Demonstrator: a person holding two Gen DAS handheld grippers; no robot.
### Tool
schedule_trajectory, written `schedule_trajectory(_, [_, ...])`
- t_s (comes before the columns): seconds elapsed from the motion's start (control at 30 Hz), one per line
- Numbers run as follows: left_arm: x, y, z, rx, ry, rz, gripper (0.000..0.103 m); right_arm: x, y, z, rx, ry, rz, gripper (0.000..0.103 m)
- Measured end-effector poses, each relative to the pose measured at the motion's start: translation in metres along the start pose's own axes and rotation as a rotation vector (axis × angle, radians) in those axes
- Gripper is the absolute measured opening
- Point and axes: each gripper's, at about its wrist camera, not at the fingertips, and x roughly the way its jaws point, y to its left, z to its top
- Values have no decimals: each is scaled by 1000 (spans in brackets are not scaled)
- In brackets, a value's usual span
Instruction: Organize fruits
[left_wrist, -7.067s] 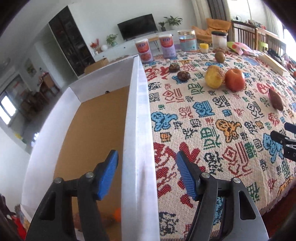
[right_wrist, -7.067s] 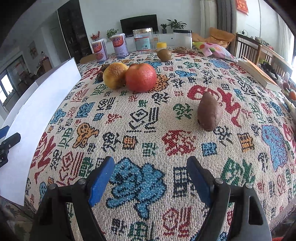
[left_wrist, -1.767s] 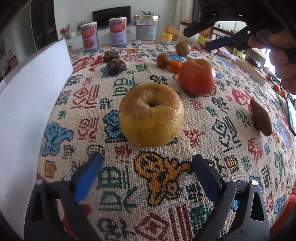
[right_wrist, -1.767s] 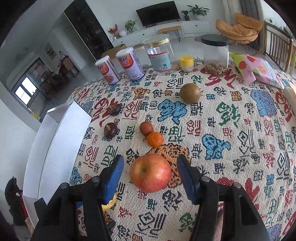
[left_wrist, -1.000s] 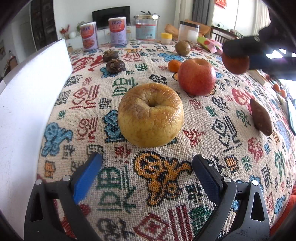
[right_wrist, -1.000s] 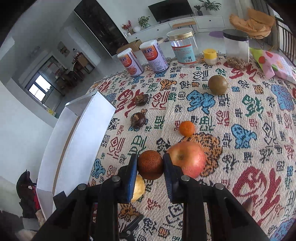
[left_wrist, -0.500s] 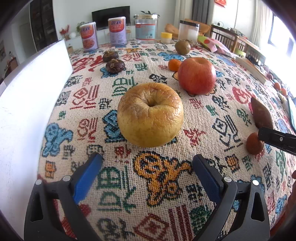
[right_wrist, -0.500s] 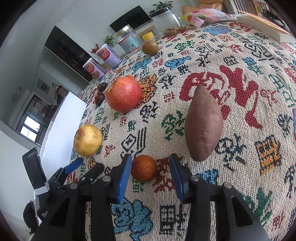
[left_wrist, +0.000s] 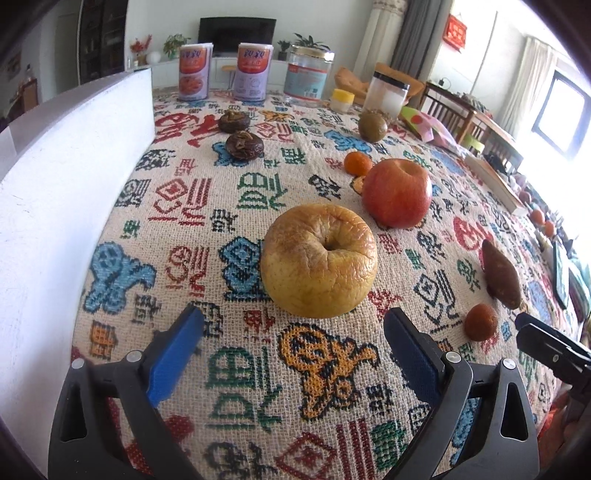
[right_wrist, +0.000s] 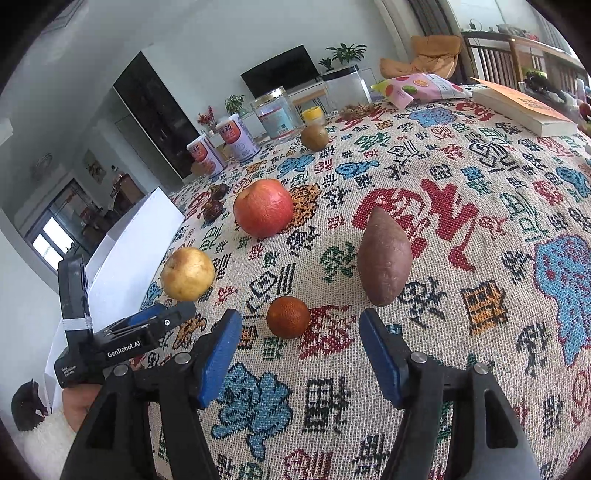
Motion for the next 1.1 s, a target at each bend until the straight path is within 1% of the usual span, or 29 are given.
schedule_trajectory(0.1, [6, -5, 10, 20, -2, 21, 98, 19, 18, -2, -99, 56, -28, 66])
schedule_trajectory(0.2, [11, -9, 17, 23, -3, 24, 97, 37, 29, -2, -163, 91, -63, 66])
schedule_trajectory(0.23, [11, -10, 17, 29, -12, 27, 95, 41, 31, -2, -179, 94, -74, 64])
schedule_trajectory(0.27, [10, -12, 18, 39, -24, 27, 88, 45, 32, -2, -191, 97, -83, 63])
schedule_trajectory(0.3, [12, -14, 19, 55, -17, 5, 68, 48, 33, -2, -204, 102, -85, 60])
schedule_trajectory(0.33, [13, -17, 19, 69, -8, 5, 68, 51, 34, -2, -217, 102, -84, 54])
schedule_trajectory(0.37, [13, -18, 18, 77, -12, 14, 67, 51, 35, -2, -233, 94, -90, 52])
schedule_trajectory(0.43, [9, -18, 16, 70, -7, 18, 67, 53, 34, -1, -238, 102, -90, 30])
schedule_trajectory(0.47, [4, -16, 15, 45, 7, 10, 67, 52, 32, -1, -224, 99, -86, 30])
schedule_trajectory(0.53, [-16, -7, 11, -42, 40, -46, 66, 47, 29, 1, -176, 109, -76, 30])
schedule_trajectory(0.6, [-47, 0, 6, -116, 61, -134, 66, 38, 29, 2, -105, 123, -15, 30])
schedule_trajectory(0.67, [-86, 5, 0, -153, 70, -203, 66, 25, 41, 6, -78, 124, 47, 30])
schedule_trajectory(0.77, [-150, 20, -7, -192, 54, -276, 67, 2, 84, 22, -120, 106, 147, 30])
schedule_trajectory(0.83, [-189, 41, -10, -229, 28, -287, 67, -10, 129, 33, -189, 98, 227, 30])
schedule_trajectory(0.87, [-206, 55, -11, -249, 4, -274, 67, -14, 151, 37, -226, 103, 263, 30])
schedule_trajectory(0.9, [-221, 70, -11, -271, -18, -242, 67, -16, 178, 38, -269, 115, 305, 30])
schedule_trajectory(0.93, [-233, 86, -11, -295, -38, -193, 67, -17, 203, 37, -306, 133, 344, 30])
schedule_trajectory(1.0, [-247, 122, -13, -343, -73, -72, 67, -10, 248, 32, -364, 184, 422, 30])
schedule_trajectory(1.03, [-248, 139, -14, -365, -78, -2, 67, -4, 269, 28, -391, 212, 453, 30])
schedule_trajectory(1.07, [-246, 156, -17, -394, -70, 72, 67, 3, 288, 23, -418, 237, 473, 30])
schedule_trajectory(1.1, [-242, 171, -21, -420, -58, 128, 67, 11, 307, 14, -448, 261, 482, 30])
